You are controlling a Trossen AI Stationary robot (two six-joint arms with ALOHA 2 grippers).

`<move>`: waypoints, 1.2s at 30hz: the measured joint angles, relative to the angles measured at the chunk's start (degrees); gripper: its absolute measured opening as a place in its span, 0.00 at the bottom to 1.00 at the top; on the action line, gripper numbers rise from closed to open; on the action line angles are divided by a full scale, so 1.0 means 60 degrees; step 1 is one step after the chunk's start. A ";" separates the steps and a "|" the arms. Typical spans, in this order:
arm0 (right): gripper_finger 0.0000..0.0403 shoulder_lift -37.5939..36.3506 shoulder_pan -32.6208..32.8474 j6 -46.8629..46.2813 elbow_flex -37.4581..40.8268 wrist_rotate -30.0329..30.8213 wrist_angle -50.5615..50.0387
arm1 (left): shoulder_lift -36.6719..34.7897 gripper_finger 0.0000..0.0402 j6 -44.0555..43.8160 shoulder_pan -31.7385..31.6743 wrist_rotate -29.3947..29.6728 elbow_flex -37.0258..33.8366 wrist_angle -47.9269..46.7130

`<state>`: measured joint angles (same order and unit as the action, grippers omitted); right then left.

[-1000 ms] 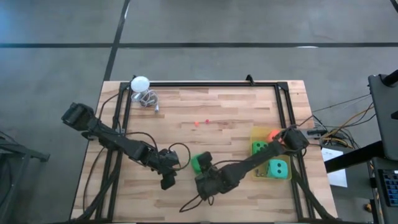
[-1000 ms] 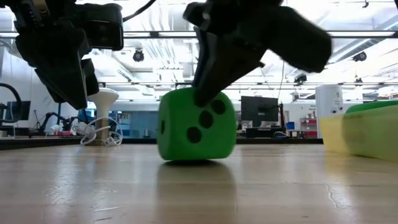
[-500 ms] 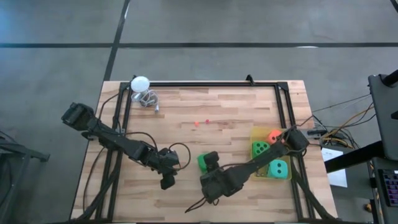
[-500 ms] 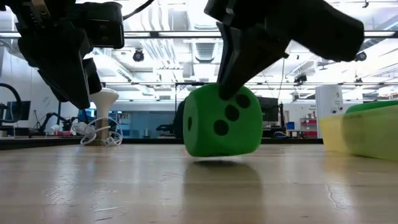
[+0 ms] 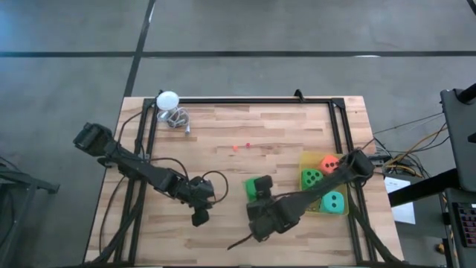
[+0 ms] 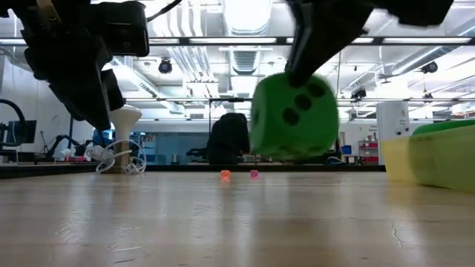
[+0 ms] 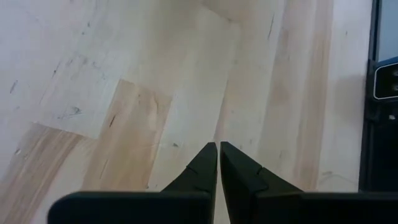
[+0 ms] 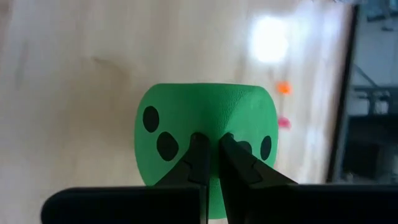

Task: Pick & Place Dice
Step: Put the large green dice into the yellow bin

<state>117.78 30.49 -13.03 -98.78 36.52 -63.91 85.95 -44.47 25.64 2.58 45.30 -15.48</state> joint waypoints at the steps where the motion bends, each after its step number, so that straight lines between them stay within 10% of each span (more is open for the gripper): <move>1: 0.02 -0.0098 0.0048 -0.0209 0.0004 0.0119 -0.0255 | -0.0004 0.06 0.0049 -0.0023 0.0047 0.0000 0.0013; 10: 0.02 -0.1348 0.0835 -0.2725 0.0105 0.0306 -0.2266 | -0.0374 0.06 0.0616 -0.0768 0.1132 0.0000 0.0823; 22: 0.02 -0.2809 0.2620 -0.7129 0.1144 -0.0158 -0.4360 | -0.0656 0.06 0.4225 -0.1677 0.1183 0.0007 0.6048; 36: 0.02 -0.3220 0.3443 -0.9049 0.2143 -0.0927 -0.4354 | -0.0780 0.06 0.4521 -0.2368 0.1116 0.0002 0.5092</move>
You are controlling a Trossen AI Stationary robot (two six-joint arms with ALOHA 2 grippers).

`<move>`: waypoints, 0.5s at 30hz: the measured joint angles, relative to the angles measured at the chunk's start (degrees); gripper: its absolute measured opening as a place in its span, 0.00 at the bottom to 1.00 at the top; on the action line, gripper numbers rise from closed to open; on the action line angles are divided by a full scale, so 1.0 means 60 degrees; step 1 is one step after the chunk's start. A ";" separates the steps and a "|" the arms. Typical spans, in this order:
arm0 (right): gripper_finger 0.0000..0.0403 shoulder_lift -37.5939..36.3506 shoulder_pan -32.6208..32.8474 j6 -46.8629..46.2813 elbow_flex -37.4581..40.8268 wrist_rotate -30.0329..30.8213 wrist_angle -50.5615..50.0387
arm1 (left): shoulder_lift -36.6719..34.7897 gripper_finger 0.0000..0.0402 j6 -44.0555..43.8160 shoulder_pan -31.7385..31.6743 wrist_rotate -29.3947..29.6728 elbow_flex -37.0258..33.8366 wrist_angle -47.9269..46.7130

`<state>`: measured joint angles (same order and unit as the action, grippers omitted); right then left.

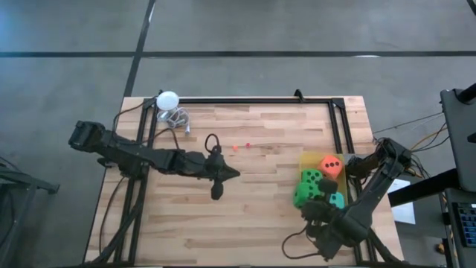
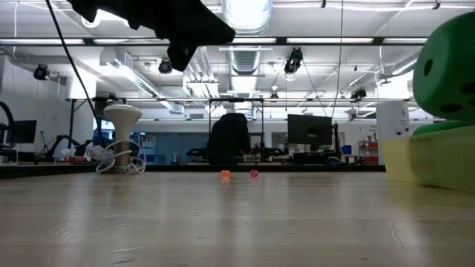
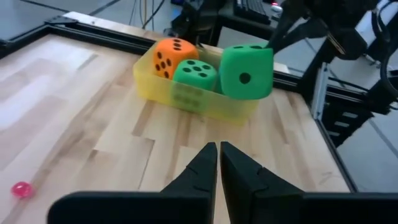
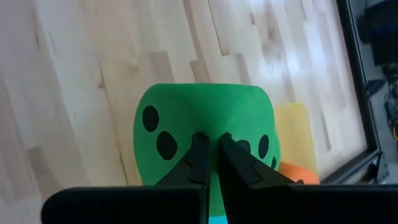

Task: Pick & Place Dice
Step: Put the large green dice into the yellow bin

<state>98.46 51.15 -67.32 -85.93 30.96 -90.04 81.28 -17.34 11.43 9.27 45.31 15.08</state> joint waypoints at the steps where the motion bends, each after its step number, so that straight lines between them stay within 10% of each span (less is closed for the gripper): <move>1: 0.02 -0.0036 0.0025 -0.0083 0.0092 -0.0037 0.0005 | 0.0000 0.06 0.0002 -0.0063 -0.0075 -0.0001 -0.0022; 15: 0.02 -0.0538 0.0248 -0.1100 0.0984 -0.0978 0.0004 | -0.0277 0.06 0.0215 -0.0322 -0.0589 -0.0002 -0.0413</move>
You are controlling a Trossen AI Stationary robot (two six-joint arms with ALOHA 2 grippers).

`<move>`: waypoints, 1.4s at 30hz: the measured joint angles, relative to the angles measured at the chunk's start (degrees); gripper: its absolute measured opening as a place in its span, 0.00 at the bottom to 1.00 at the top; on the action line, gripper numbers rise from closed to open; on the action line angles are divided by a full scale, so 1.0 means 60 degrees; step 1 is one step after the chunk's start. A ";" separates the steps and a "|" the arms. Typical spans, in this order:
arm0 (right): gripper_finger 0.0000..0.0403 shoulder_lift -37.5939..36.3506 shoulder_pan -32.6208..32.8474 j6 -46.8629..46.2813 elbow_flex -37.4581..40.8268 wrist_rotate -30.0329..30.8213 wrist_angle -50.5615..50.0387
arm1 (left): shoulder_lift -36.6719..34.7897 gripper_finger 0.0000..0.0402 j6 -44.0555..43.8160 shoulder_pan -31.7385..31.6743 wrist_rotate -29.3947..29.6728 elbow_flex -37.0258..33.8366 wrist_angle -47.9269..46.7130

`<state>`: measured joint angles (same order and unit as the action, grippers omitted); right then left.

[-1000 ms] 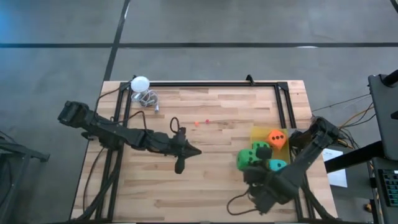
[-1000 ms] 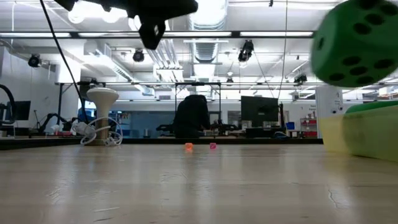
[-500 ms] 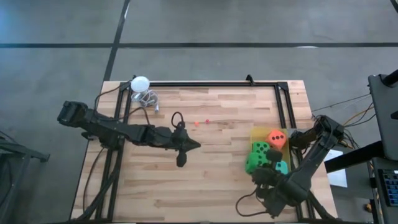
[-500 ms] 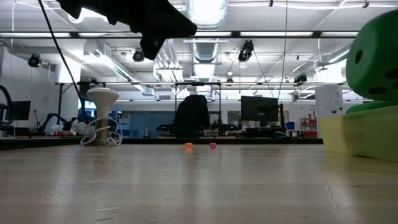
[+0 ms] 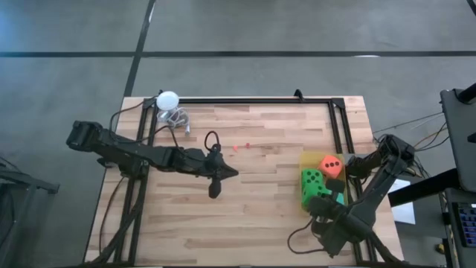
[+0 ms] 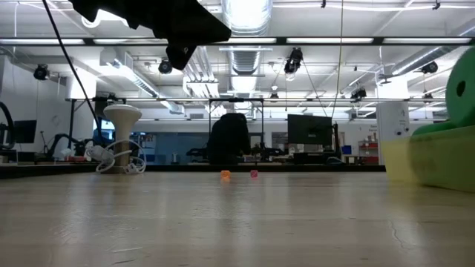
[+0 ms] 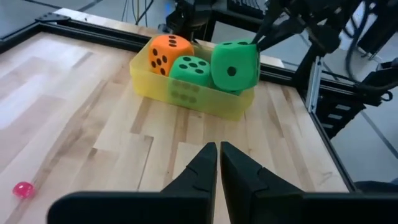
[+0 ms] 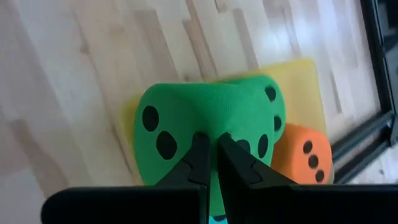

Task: Pick & Place Dice
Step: Put the large green dice into the yellow bin

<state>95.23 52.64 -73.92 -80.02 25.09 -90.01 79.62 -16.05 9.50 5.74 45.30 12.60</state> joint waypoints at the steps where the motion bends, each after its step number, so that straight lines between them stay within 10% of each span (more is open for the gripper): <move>1: 0.02 -0.0028 0.0000 -0.0083 0.0152 -0.0099 0.0003 | -0.0012 0.06 0.0000 0.0000 0.0001 0.0000 -0.0033; 42: 0.02 0.1197 -0.0506 0.1564 0.0986 -0.0799 0.1896 | -0.0011 0.06 -0.0007 0.0000 -0.0248 0.0000 -0.0166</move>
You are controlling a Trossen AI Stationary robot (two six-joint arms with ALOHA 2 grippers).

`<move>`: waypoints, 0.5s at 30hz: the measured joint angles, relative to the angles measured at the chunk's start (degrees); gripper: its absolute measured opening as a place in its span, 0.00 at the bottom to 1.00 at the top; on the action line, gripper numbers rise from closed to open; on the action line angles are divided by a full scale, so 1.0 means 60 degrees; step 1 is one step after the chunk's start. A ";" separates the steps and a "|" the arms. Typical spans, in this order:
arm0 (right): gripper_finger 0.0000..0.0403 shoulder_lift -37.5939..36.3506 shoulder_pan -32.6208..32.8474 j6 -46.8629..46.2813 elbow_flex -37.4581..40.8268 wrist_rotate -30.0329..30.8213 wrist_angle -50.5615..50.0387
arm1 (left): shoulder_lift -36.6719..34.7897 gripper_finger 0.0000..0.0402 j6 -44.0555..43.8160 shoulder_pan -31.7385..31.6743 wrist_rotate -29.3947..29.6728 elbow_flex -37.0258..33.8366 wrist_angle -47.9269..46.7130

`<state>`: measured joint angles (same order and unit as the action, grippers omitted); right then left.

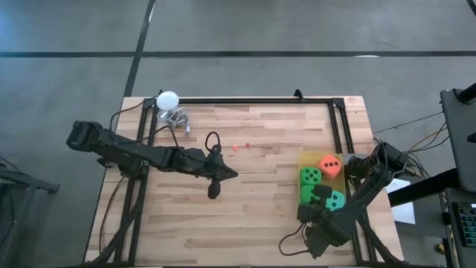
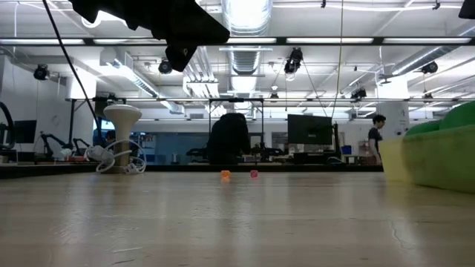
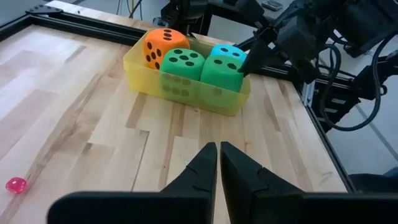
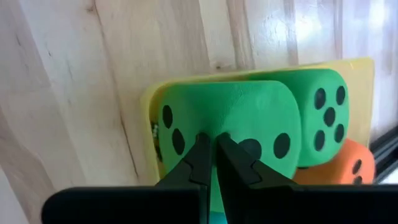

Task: Pick & Place Dice
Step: Put the large green dice into the yellow bin

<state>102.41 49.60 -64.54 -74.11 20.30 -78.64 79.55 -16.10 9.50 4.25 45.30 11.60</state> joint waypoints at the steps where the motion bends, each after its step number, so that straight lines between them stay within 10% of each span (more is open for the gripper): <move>1: 0.02 0.0007 -0.0004 -0.0003 0.0000 -0.0002 0.0103 | 0.0000 0.06 0.0000 0.0000 0.0000 0.0000 -0.0012; 15: 0.02 -0.0004 -0.0004 -0.0035 0.0004 -0.0106 0.0599 | 0.0004 0.06 -0.0059 0.0000 -0.0004 0.0000 -0.0161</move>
<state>102.39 49.58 -64.75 -74.08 19.66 -75.05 79.57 -16.45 9.50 4.23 45.30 10.64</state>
